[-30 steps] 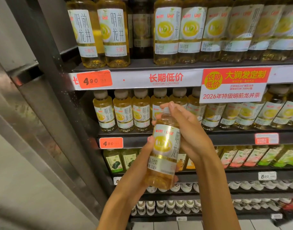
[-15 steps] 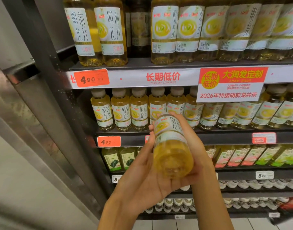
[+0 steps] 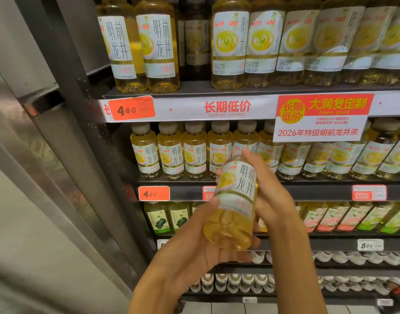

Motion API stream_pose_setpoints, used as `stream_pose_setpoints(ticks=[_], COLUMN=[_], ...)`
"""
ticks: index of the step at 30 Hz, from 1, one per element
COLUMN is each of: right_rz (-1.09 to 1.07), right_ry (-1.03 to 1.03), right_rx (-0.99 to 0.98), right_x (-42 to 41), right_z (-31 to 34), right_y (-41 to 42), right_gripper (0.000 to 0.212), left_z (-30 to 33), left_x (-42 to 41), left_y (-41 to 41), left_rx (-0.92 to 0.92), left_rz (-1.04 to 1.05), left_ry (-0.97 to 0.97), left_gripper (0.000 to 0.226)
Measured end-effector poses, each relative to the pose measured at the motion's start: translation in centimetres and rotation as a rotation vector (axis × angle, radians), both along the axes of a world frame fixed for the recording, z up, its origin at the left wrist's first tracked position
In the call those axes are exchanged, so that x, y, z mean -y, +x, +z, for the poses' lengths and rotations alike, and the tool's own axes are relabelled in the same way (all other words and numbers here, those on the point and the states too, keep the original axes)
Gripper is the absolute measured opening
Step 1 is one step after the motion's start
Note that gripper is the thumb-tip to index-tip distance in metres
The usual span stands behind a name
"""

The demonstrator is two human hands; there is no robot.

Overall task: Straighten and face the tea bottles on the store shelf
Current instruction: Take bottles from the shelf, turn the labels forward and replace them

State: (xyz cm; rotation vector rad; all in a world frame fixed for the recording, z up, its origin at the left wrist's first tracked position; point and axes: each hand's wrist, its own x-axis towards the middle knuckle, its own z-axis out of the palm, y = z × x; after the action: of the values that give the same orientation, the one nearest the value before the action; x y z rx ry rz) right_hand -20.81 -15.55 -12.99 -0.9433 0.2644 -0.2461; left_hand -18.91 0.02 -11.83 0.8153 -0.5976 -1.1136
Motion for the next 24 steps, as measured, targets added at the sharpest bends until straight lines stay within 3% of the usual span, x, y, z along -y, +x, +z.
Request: stream_pose_setpoints(ticks=[1, 2, 3, 6, 9, 13, 17, 24], right_rz=[-0.064, -0.098, -0.108, -0.098, -0.115, -0.096, 0.044, 0.067], right_ry=[-0.059, -0.147, -0.207, -0.309, -0.338, -0.365, -0.466, -0.68], right_rx=[0.017, 0.05, 0.037, 0.083, 0.161, 0.179, 0.285, 0.41], right_x=[0.2, 0.5, 0.6, 0.6, 0.0, -0.4, -0.6, -0.9], right_z=[0.2, 0.2, 0.4, 0.6, 1.0, 0.9, 1.0, 2.0], right_y=[-0.2, -0.5, -0.7, -1.0, -1.0, -1.0, -1.3, -2.2], right_gripper=[0.046, 0.042, 0.041, 0.042, 0.038, 0.065, 0.05, 0.065], left_z=[-2.1, -2.8, -3.8, -3.7, -4.1, -4.2, -4.4, -4.8], left_x=[0.0, -0.1, -0.9, -0.3, -0.6, 0.0, 0.2, 0.5], left_y=[-0.3, 0.0, 0.3, 0.4, 0.3, 0.5, 1.1, 2.4], left_rx=[-0.034, 0.125, 0.167, 0.487, 0.561, 0.537, 0.563, 0.715], left_rz=[0.08, 0.177, 0.213, 0.193, 0.285, 0.446, 0.551, 0.666], left_ry=[0.242, 0.28, 0.316, 0.413, 0.369, 0.257, 0.2, 0.183], left_gripper=[0.059, 0.055, 0.05, 0.053, 0.054, 0.046, 0.061, 0.062])
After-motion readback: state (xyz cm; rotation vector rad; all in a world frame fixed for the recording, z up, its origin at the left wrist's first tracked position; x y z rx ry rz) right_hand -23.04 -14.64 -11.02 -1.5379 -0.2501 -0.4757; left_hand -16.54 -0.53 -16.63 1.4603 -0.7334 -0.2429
